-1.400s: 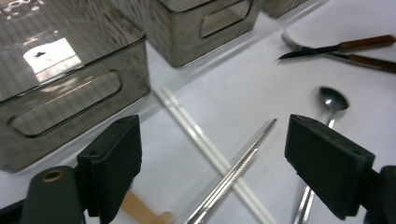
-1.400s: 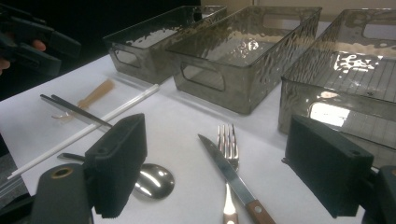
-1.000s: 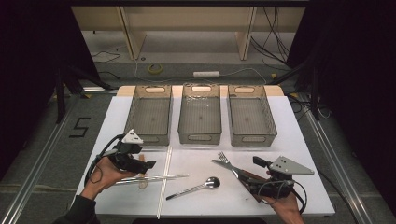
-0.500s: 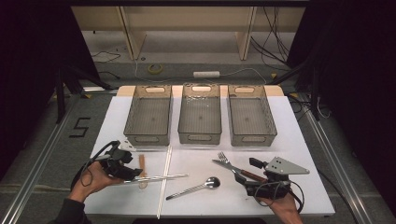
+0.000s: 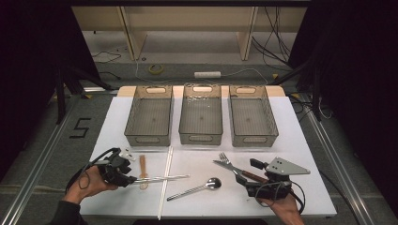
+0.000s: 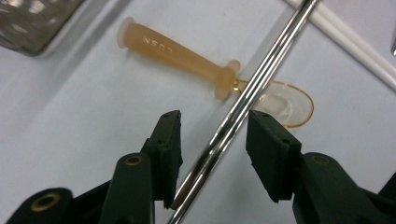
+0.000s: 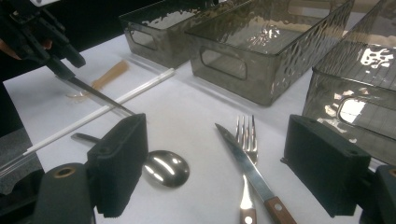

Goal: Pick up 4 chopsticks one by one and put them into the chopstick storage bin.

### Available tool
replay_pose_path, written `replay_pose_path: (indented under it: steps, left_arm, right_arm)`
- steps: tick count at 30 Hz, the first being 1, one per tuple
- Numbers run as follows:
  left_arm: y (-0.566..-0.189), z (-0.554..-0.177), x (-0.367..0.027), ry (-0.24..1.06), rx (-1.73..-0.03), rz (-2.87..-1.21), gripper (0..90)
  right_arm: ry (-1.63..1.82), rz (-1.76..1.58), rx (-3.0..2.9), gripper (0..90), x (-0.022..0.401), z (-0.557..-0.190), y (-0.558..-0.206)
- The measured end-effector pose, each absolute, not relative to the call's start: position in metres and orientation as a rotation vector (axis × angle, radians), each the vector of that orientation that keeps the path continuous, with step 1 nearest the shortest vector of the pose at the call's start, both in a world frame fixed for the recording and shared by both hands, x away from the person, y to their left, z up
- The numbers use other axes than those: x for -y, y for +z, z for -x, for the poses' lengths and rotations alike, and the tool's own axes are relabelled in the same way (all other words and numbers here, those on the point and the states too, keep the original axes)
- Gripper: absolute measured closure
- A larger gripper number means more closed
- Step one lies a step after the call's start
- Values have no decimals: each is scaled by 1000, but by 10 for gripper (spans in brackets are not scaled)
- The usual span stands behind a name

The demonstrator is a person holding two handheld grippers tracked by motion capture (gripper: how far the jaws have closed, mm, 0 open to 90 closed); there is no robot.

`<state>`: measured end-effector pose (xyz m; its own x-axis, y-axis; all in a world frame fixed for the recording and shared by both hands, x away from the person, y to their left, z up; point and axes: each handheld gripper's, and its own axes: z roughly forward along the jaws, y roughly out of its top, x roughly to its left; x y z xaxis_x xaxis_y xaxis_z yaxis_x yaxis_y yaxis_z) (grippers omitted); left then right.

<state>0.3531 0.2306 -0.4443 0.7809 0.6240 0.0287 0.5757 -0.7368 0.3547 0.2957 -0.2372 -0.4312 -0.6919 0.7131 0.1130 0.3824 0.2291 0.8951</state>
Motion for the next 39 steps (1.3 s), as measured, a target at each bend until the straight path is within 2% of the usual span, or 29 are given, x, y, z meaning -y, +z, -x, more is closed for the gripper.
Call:
replay_pose_path:
  steps: [16, 31, 39]
  left_arm:
    - [-459, -356, -229, 137, -819, -2742, 628]
    - [-460, -353, -225, 130, -687, -2800, 749]
    - [-458, -352, -226, 138, -666, -2779, 814]
  right_arm:
    - [1441, -1026, -2195, 231, 237, -297, -432]
    - [1434, -1032, -2201, 235, 236, -297, -433]
    - [1430, -1035, -2207, 234, 236, -298, -433]
